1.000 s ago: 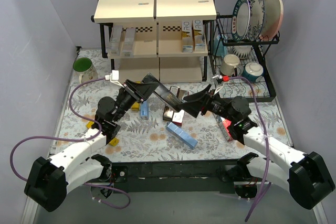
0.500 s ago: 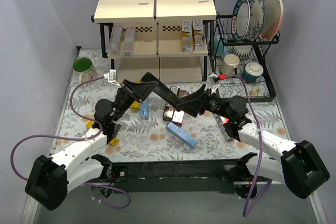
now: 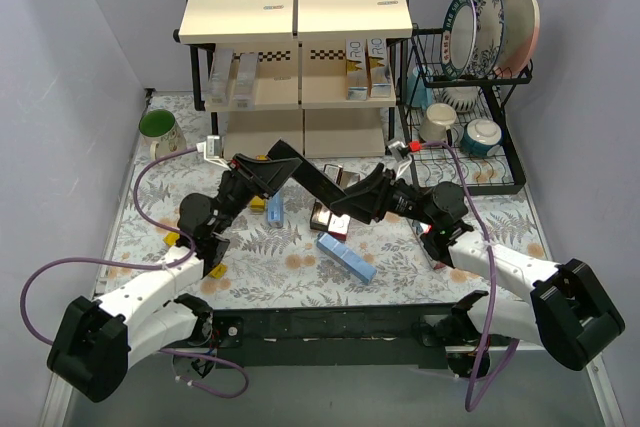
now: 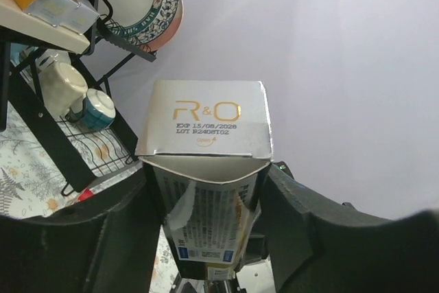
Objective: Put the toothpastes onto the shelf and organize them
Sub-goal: Pick up the toothpaste from the center of the board.
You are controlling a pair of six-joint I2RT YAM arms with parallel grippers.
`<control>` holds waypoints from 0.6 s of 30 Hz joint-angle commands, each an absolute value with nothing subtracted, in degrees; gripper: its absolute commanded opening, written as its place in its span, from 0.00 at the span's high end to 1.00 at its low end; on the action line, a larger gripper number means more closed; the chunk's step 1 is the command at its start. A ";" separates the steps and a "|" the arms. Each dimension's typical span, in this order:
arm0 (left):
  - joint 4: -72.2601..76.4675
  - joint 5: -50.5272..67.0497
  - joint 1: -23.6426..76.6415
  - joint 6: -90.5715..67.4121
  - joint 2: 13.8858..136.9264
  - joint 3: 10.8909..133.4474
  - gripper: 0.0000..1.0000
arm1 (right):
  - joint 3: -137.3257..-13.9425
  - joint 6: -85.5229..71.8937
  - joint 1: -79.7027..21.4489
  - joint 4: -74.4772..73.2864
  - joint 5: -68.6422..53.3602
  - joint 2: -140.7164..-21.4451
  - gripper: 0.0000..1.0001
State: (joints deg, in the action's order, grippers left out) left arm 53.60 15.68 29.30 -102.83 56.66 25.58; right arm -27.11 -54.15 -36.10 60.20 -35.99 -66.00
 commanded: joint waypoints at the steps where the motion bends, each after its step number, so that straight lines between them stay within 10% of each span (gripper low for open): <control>1: 49.85 14.42 29.27 -98.19 52.30 24.17 0.42 | -29.27 -49.49 -36.30 59.52 -34.72 -63.55 0.60; 9: 25.90 1.62 29.27 -82.28 43.16 27.06 0.03 | -31.11 -32.21 -36.39 37.14 -27.35 -56.09 0.65; 18: 5.19 -24.25 29.18 -64.17 32.97 34.89 0.02 | -32.34 -13.02 -36.30 18.11 -7.57 -50.01 0.65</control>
